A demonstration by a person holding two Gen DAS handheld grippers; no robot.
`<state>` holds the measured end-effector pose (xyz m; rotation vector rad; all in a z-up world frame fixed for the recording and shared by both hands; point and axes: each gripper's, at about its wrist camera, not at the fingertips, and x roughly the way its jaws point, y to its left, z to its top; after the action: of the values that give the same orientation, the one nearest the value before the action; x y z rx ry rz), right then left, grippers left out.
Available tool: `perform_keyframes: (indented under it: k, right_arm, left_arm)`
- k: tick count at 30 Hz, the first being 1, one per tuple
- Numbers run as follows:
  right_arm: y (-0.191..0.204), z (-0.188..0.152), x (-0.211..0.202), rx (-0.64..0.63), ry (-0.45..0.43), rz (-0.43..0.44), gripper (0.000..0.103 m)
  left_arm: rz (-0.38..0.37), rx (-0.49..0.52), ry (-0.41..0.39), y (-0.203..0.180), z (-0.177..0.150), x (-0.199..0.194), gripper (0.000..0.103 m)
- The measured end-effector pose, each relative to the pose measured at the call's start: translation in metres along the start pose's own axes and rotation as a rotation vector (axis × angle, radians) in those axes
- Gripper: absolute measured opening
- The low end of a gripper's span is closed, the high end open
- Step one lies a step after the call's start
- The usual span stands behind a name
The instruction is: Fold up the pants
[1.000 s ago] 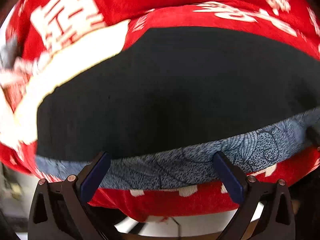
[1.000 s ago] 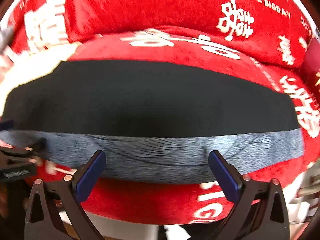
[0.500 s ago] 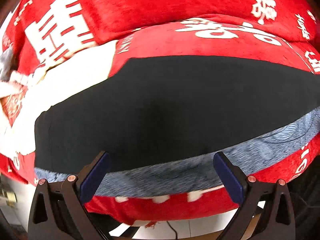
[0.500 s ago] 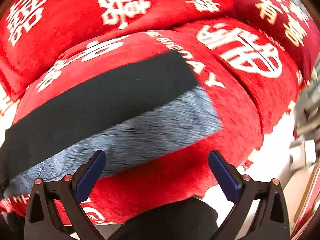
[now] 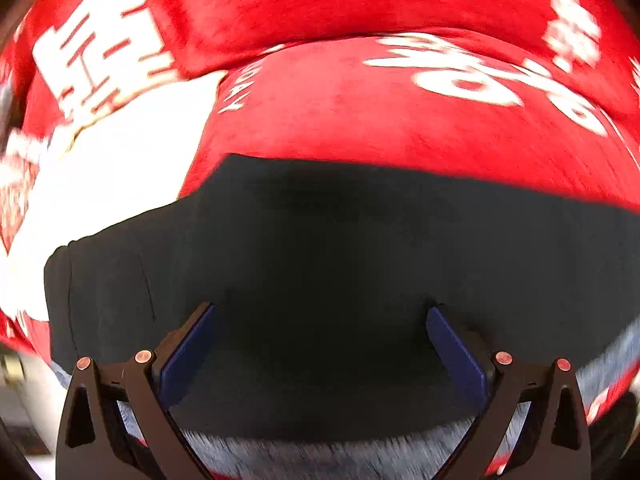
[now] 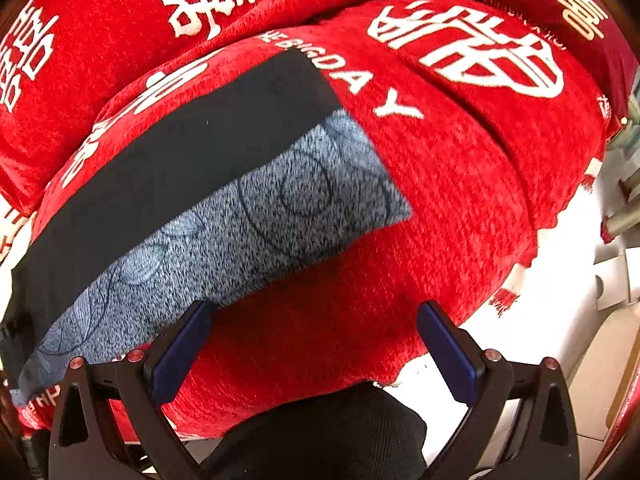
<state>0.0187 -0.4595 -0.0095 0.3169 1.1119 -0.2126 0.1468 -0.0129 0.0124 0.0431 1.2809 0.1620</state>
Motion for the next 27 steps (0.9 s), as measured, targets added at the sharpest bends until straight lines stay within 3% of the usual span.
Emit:
perform_keyframes:
  k: [3,7,9,11,14,16,18,23,27]
  right_arm:
    - [-0.001,-0.002,0.002,-0.003,0.008,0.015,0.102]
    - [0.000,-0.002,-0.004,-0.007,-0.015,0.018,0.102]
    - [0.004,-0.002,-0.006,-0.018,-0.026,0.014,0.102]
    - [0.009,-0.002,-0.006,-0.036,-0.031,0.013,0.102]
    - [0.016,-0.001,-0.005,-0.052,-0.030,0.022,0.102]
    - [0.018,-0.002,-0.008,-0.059,-0.040,0.024,0.102]
    - [0.018,-0.002,-0.009,-0.061,-0.040,0.024,0.102]
    - [0.024,-0.003,-0.007,-0.071,-0.032,0.028,0.102]
    - [0.022,-0.002,-0.009,-0.049,-0.034,0.058,0.102]
  left_arm:
    - [-0.042,-0.126,0.052,0.031,0.023,0.015,0.103]
    - [-0.030,-0.236,0.010,0.072,0.036,0.009,0.103]
    - [0.027,-0.271,0.028,0.090,0.038,0.016,0.103]
    - [0.130,-0.247,0.104,0.098,0.037,0.038,0.103]
    - [0.031,-0.351,0.118,0.121,0.036,0.039,0.103]
    - [-0.011,-0.424,0.073,0.133,0.036,0.029,0.103]
    - [-0.004,-0.423,0.071,0.134,0.038,0.027,0.103]
    - [0.105,-0.286,0.106,0.106,0.048,0.047,0.103]
    - [0.155,-0.321,0.111,0.097,0.052,0.036,0.103]
